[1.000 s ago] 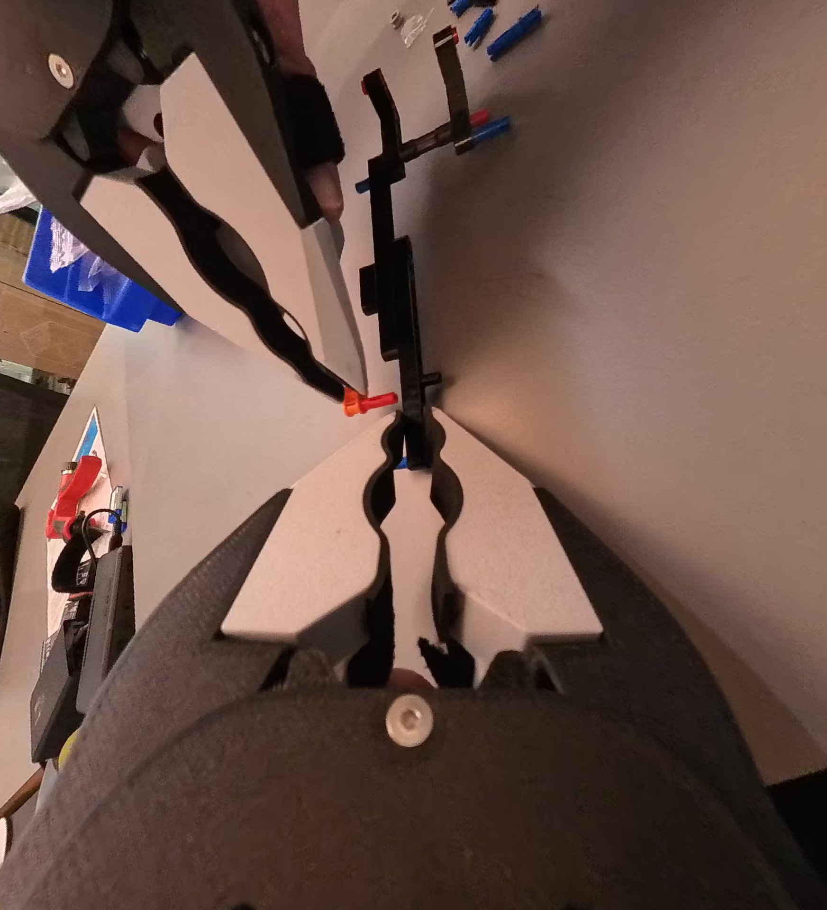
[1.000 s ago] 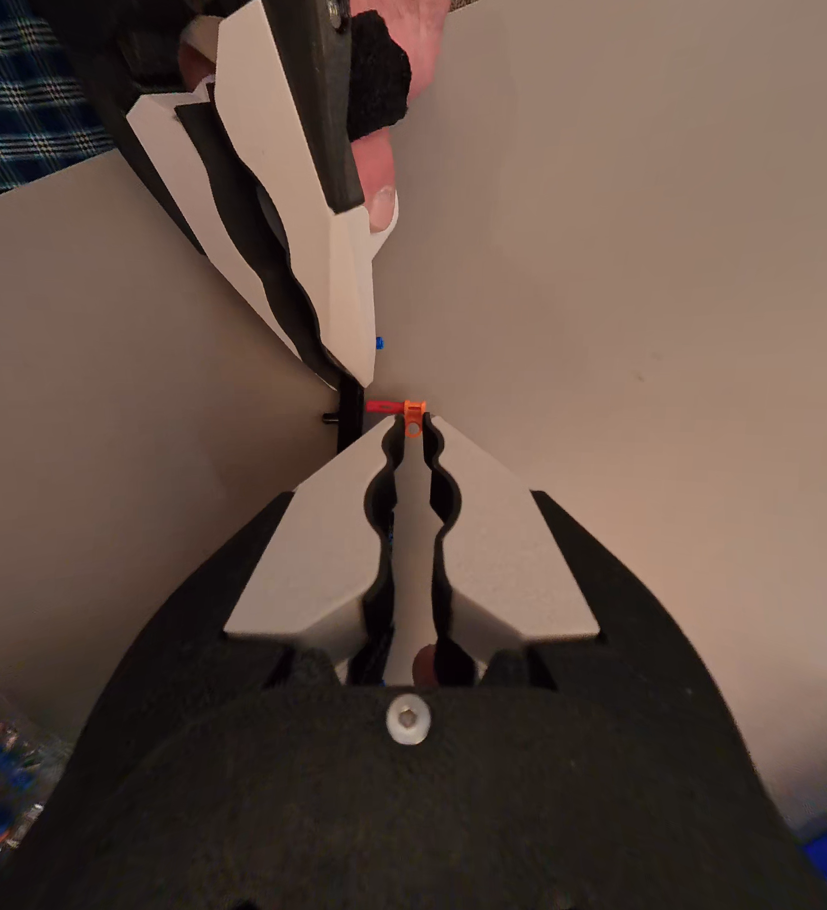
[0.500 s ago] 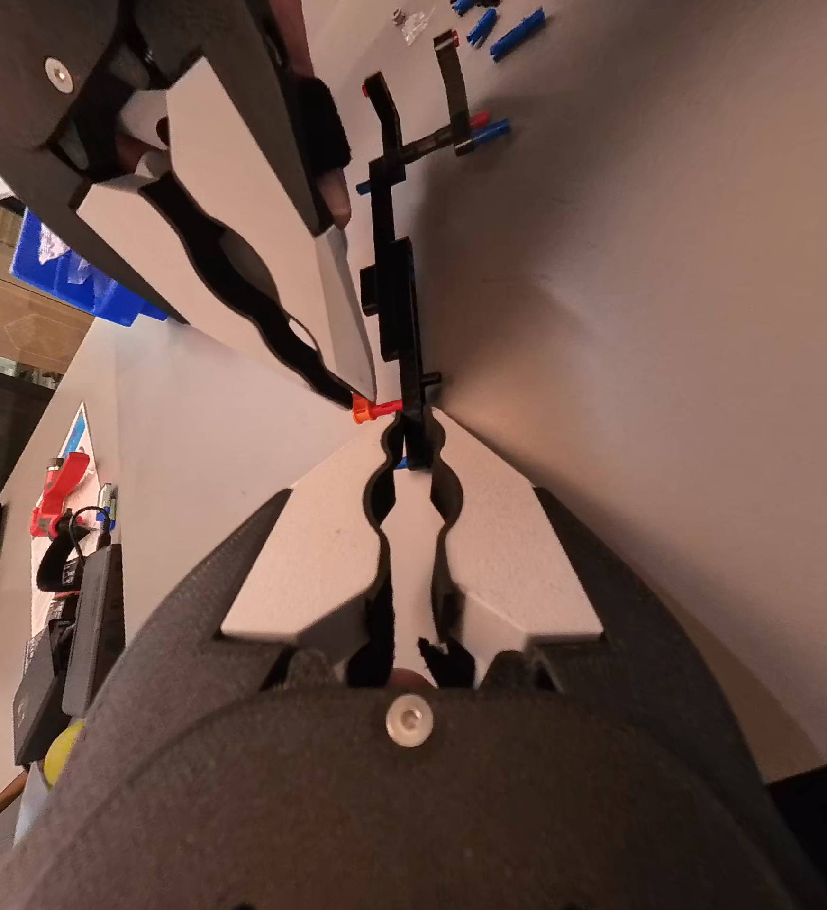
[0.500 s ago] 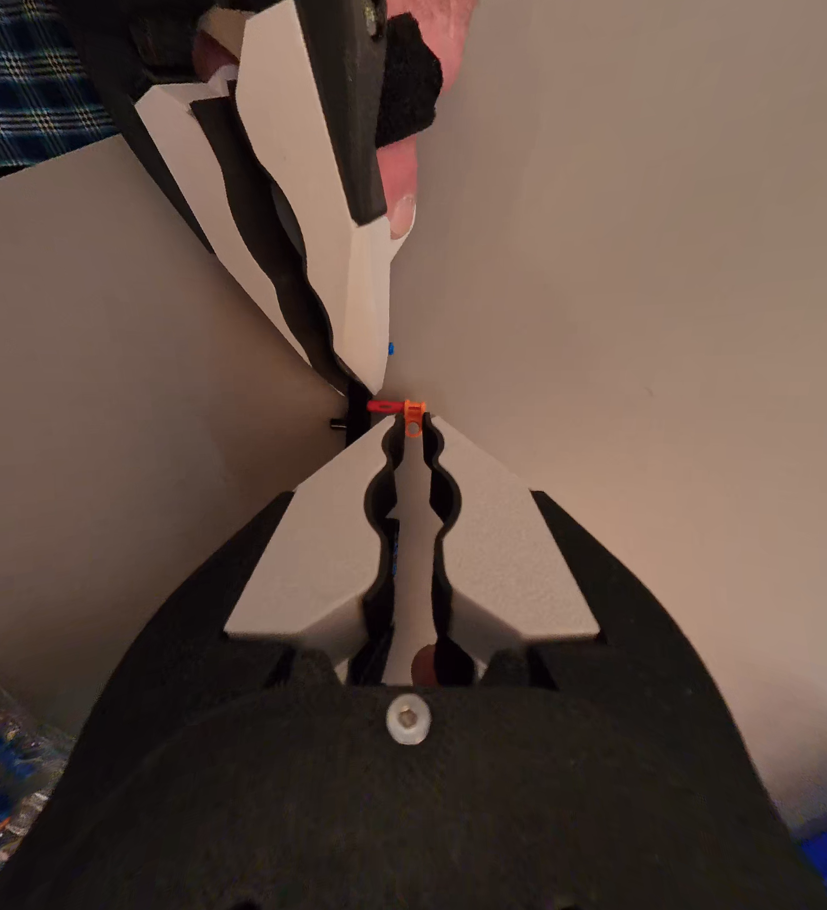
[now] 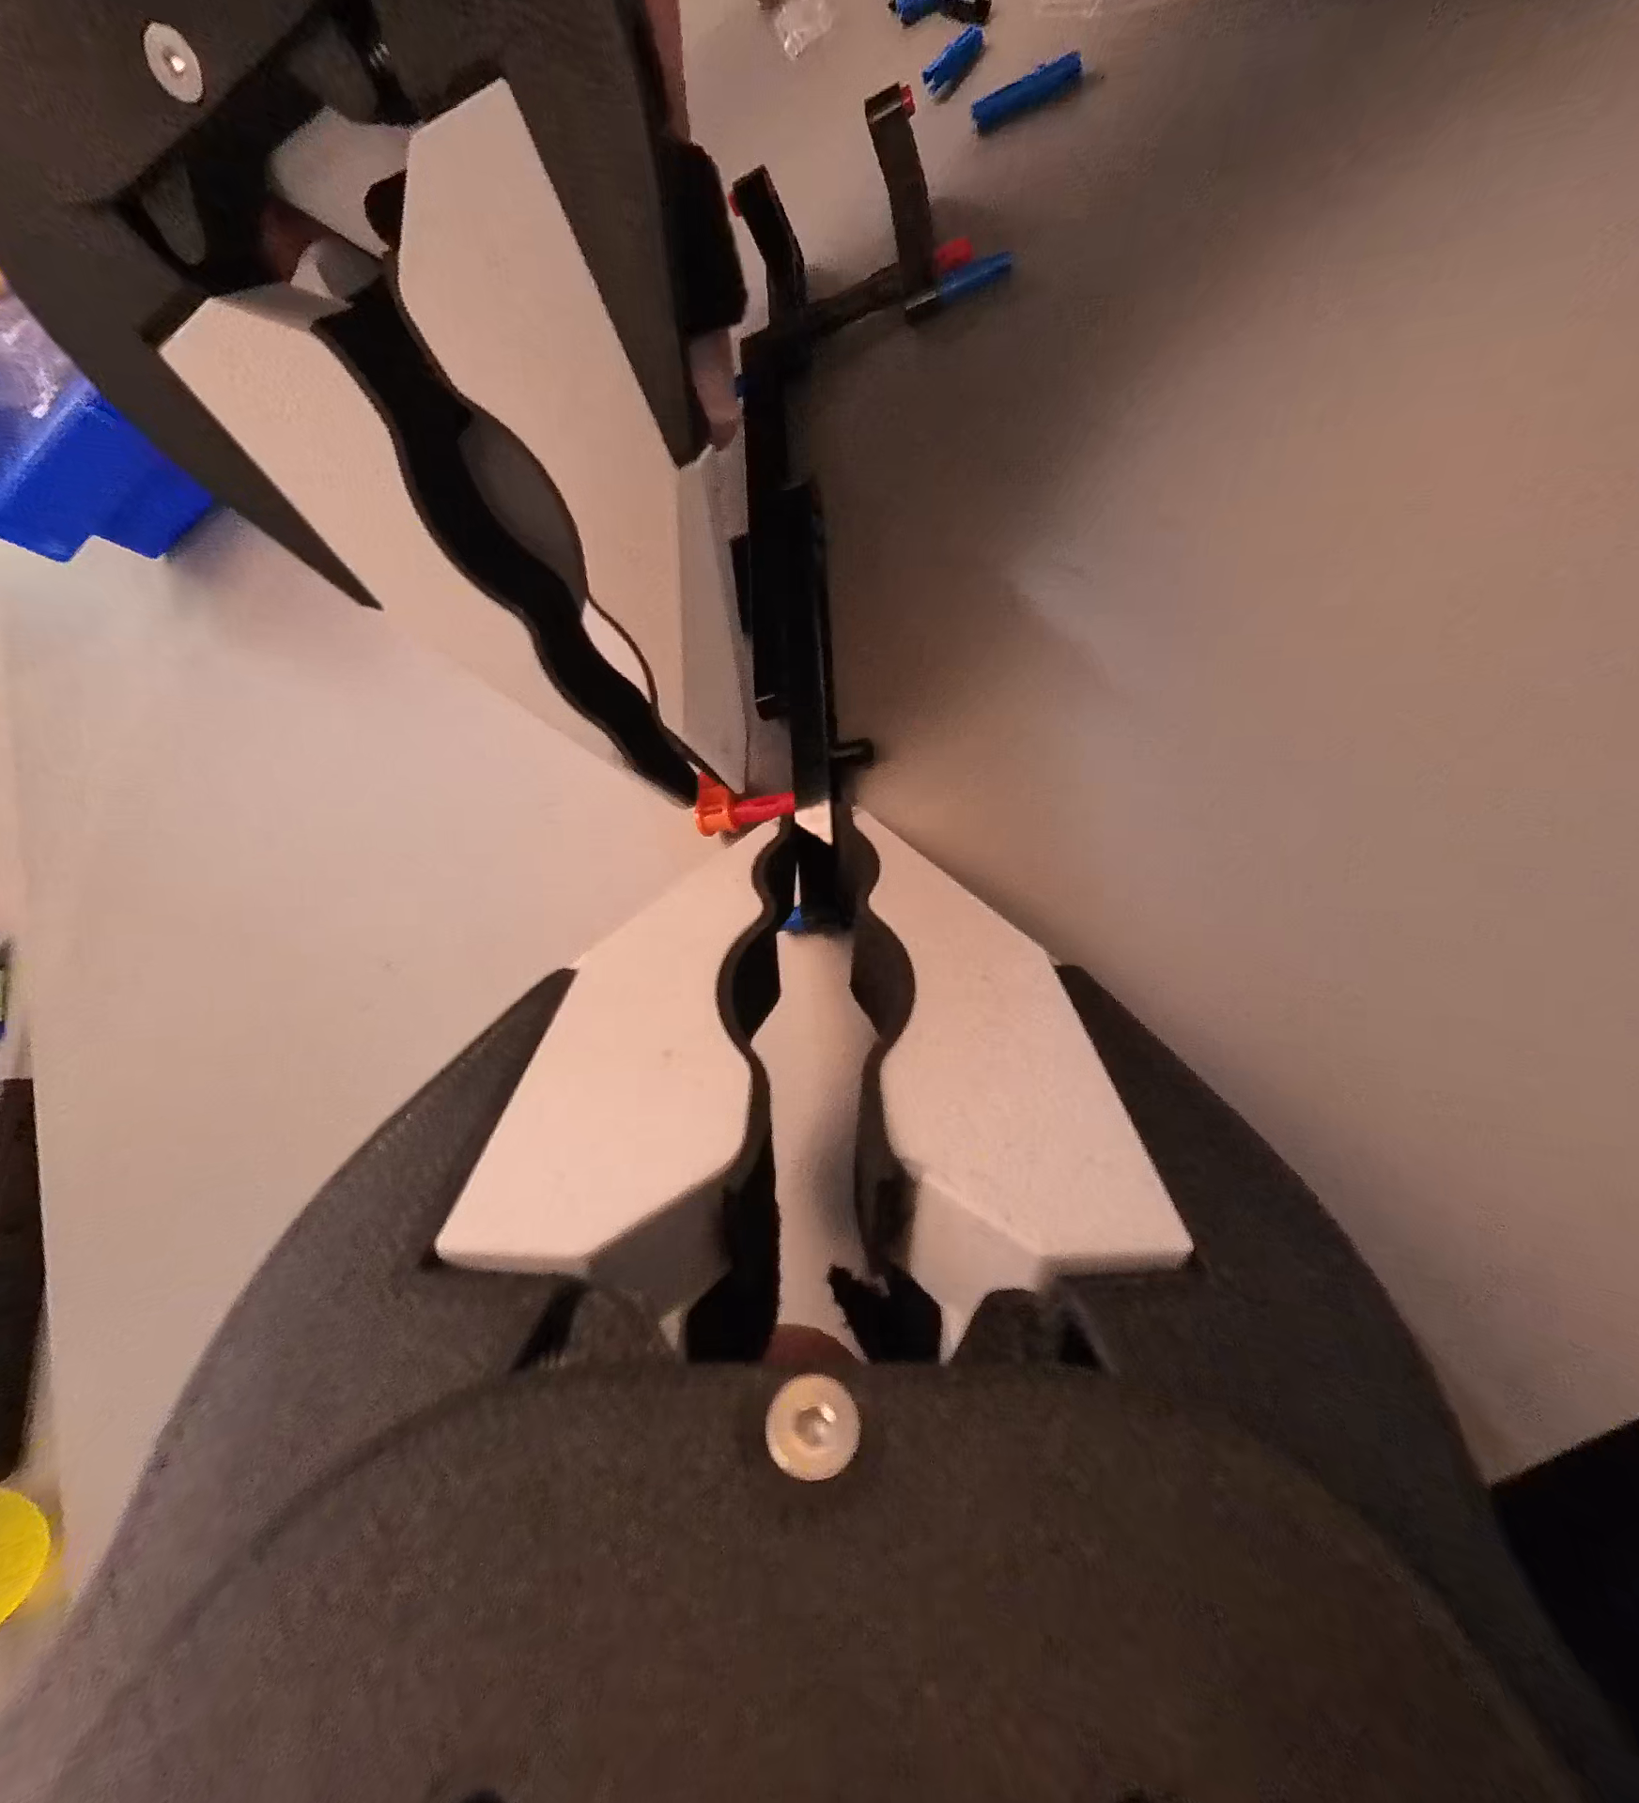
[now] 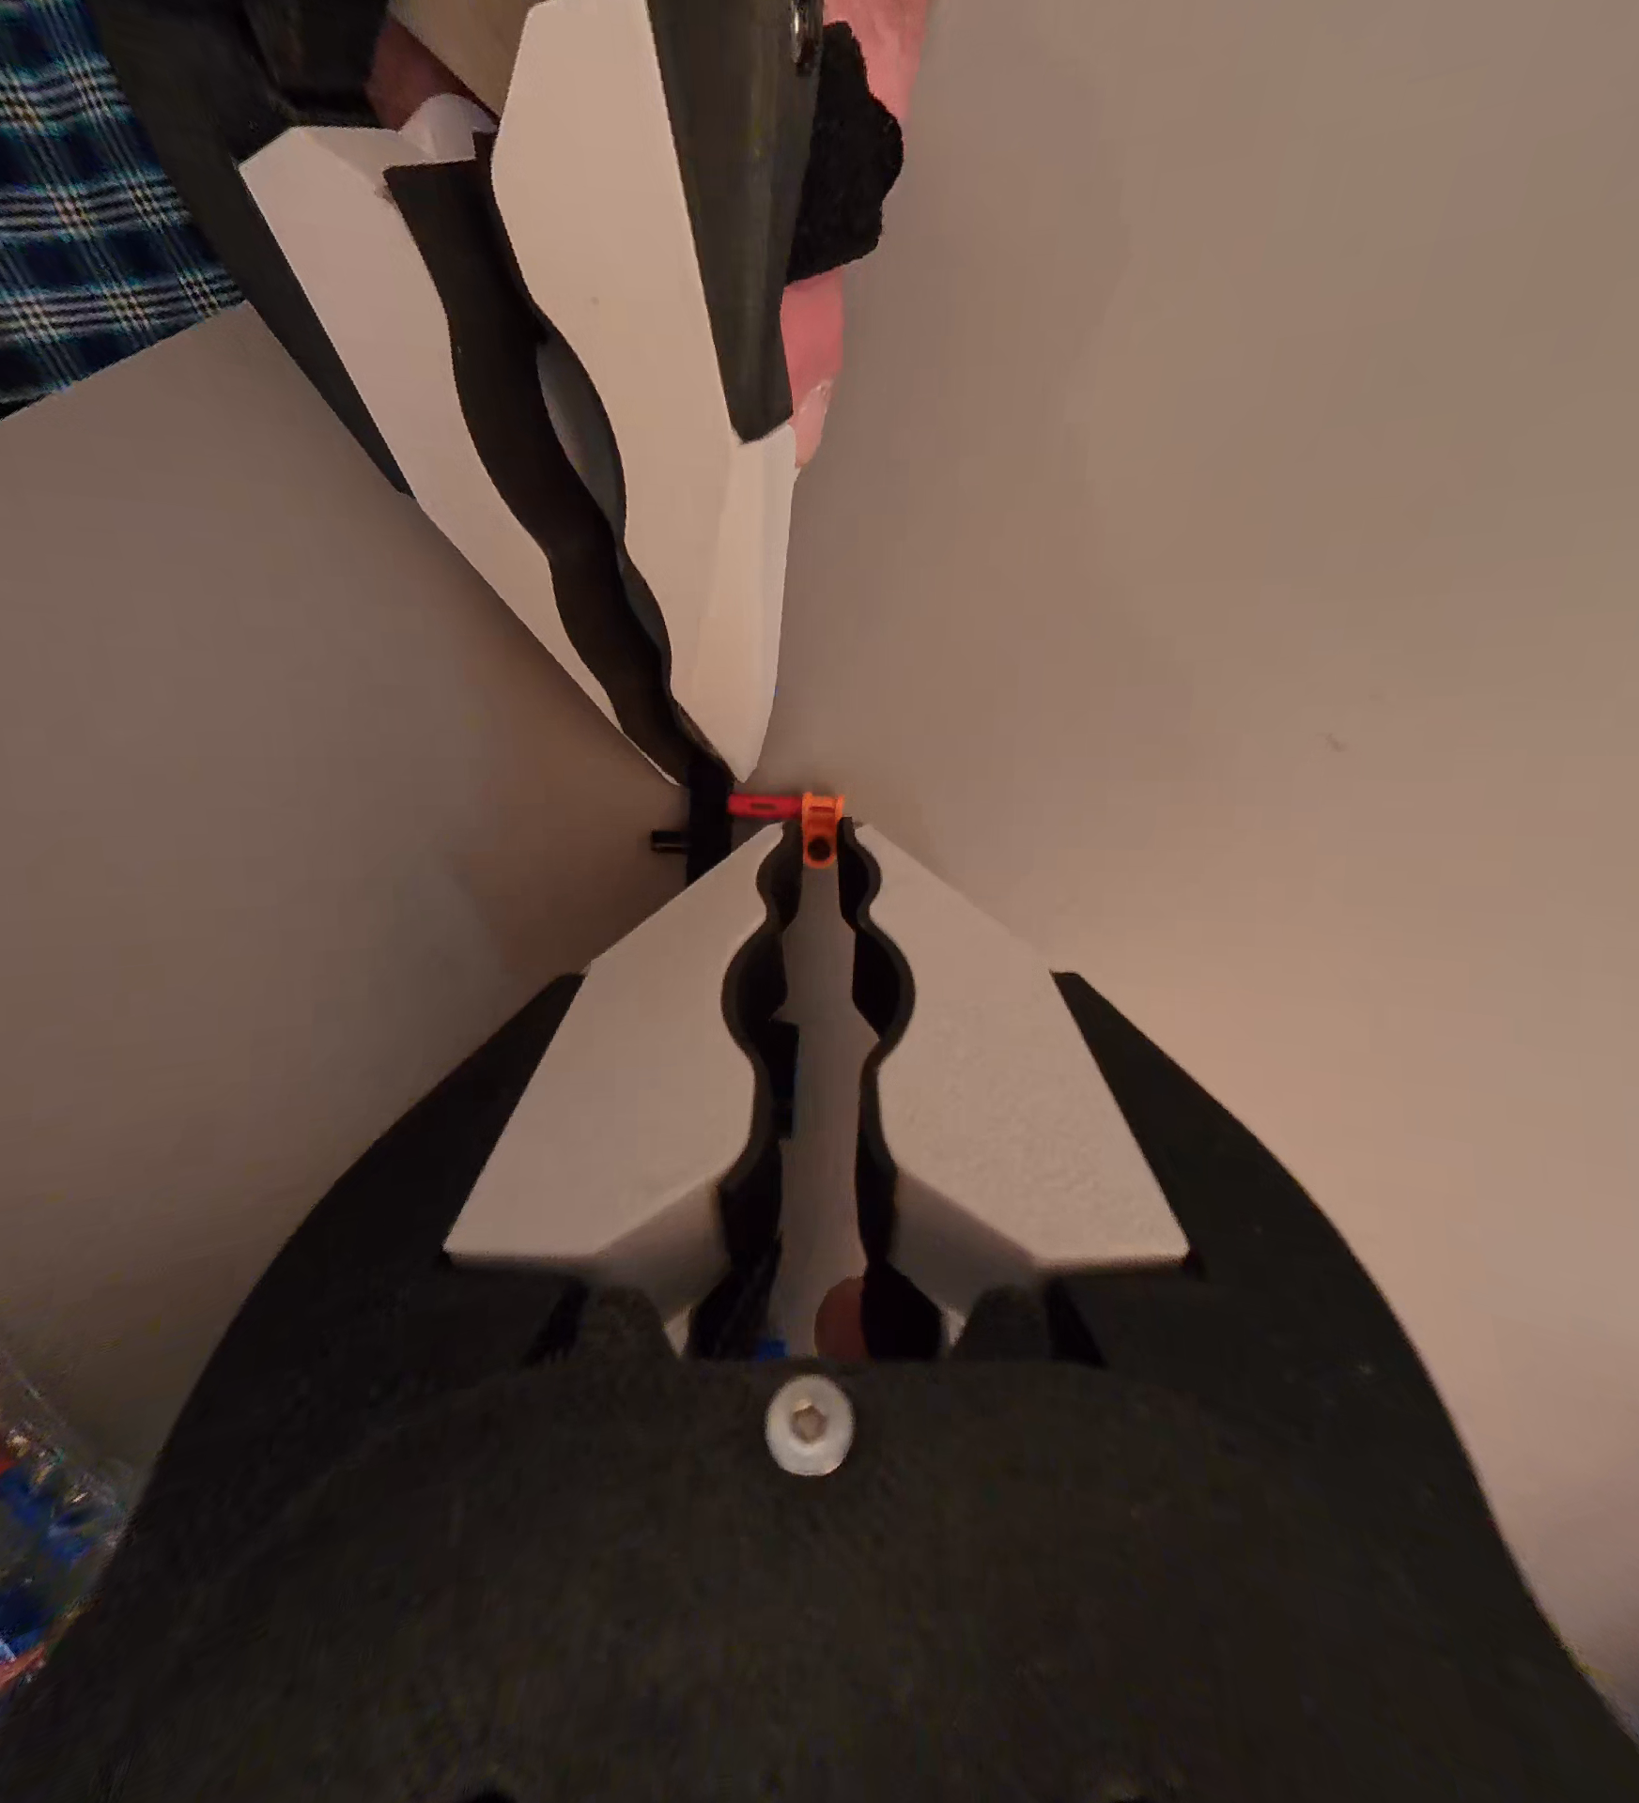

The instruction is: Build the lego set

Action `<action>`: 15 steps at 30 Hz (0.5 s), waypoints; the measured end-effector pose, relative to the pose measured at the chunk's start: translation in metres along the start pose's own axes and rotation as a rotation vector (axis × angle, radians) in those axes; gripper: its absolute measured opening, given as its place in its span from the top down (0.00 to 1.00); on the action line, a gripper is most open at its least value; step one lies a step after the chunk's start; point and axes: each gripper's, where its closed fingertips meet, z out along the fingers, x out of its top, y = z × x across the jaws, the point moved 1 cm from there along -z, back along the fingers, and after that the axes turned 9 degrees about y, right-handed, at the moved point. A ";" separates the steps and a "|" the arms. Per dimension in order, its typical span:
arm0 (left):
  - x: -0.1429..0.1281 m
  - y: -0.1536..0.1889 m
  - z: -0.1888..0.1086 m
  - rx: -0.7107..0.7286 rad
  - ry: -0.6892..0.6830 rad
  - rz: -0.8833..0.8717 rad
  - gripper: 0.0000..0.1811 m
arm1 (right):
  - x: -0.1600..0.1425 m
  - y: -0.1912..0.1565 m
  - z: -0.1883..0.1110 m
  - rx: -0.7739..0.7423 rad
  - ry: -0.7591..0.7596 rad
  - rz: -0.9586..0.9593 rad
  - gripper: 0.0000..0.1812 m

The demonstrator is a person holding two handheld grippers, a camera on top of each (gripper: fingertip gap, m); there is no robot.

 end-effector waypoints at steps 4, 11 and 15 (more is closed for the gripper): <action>0.000 0.000 0.000 -0.007 0.000 -0.011 0.97 | 0.000 0.000 0.000 0.005 0.012 0.020 0.98; 0.000 0.000 0.000 -0.022 0.000 -0.034 0.97 | -0.001 0.001 0.001 0.014 0.010 0.034 0.98; 0.000 -0.001 0.000 -0.022 0.000 -0.037 0.97 | -0.002 0.002 0.003 0.024 0.008 0.062 0.96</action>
